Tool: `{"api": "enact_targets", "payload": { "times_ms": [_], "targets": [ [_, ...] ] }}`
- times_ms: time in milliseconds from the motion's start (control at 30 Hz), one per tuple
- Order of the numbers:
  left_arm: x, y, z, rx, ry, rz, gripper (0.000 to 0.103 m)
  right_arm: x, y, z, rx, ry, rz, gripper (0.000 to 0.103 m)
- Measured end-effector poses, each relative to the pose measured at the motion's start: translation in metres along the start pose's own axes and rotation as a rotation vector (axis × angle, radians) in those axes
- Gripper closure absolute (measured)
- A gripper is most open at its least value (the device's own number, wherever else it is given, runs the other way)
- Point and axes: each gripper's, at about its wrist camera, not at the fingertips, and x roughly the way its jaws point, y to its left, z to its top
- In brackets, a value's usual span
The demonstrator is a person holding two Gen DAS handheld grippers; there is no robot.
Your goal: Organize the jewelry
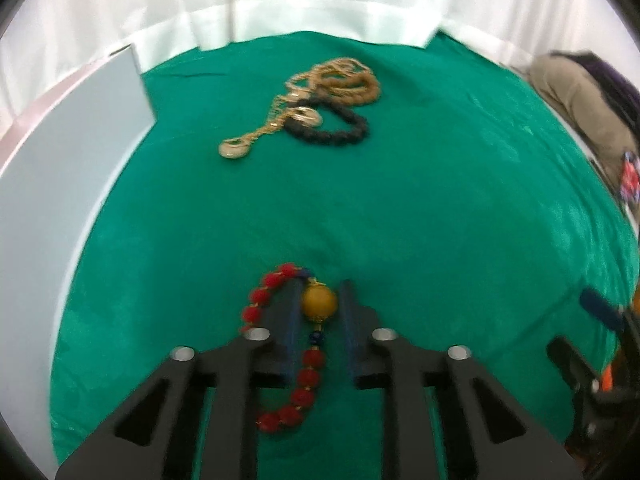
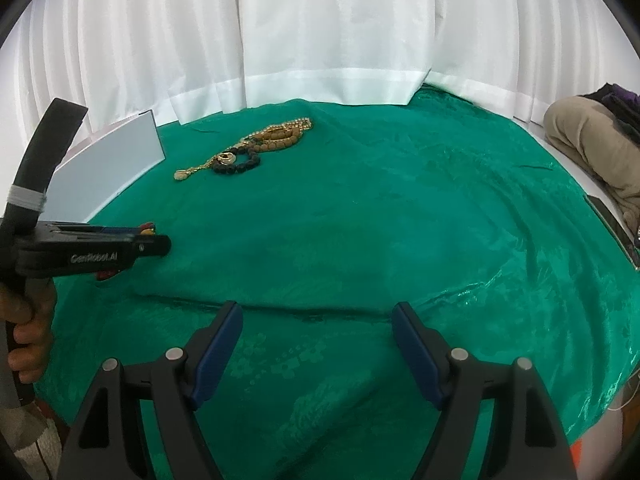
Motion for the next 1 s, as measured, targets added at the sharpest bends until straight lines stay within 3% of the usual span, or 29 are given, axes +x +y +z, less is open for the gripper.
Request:
{"api": "enact_targets", "payload": {
  "times_ms": [233, 367, 567, 633, 667, 700, 867, 900, 1000],
  "targets": [
    [-0.016, 0.049, -0.009, -0.299, -0.003, -0.233, 0.088, 0.0, -0.009, 0.009, 0.051, 0.028, 0.093, 0.024],
    [-0.045, 0.07, -0.017, -0.353, -0.051, -0.269, 0.088, 0.003, -0.011, 0.028, 0.073, 0.047, 0.164, 0.024],
    [-0.075, 0.084, -0.023, -0.367, -0.121, -0.257, 0.088, 0.047, 0.001, 0.1, 0.139, 0.162, 0.394, 0.025],
    [-0.082, 0.088, -0.029, -0.37, -0.128, -0.252, 0.088, 0.074, 0.019, 0.133, 0.101, 0.21, 0.445, 0.034],
    [-0.084, 0.089, -0.03, -0.37, -0.128, -0.251, 0.088, 0.085, 0.027, 0.145, 0.075, 0.227, 0.461, 0.055],
    [-0.085, 0.089, -0.032, -0.369, -0.127, -0.25, 0.088, 0.1, 0.038, 0.16, 0.041, 0.255, 0.465, 0.065],
    [-0.085, 0.097, -0.04, -0.383, -0.118, -0.245, 0.088, 0.174, 0.09, 0.22, -0.104, 0.35, 0.436, 0.065],
    [-0.086, 0.1, -0.041, -0.386, -0.115, -0.243, 0.088, 0.195, 0.104, 0.227, -0.158, 0.403, 0.439, 0.065],
    [-0.086, 0.107, -0.043, -0.393, -0.114, -0.238, 0.088, 0.227, 0.128, 0.232, -0.278, 0.462, 0.341, 0.065]
  ]
}}
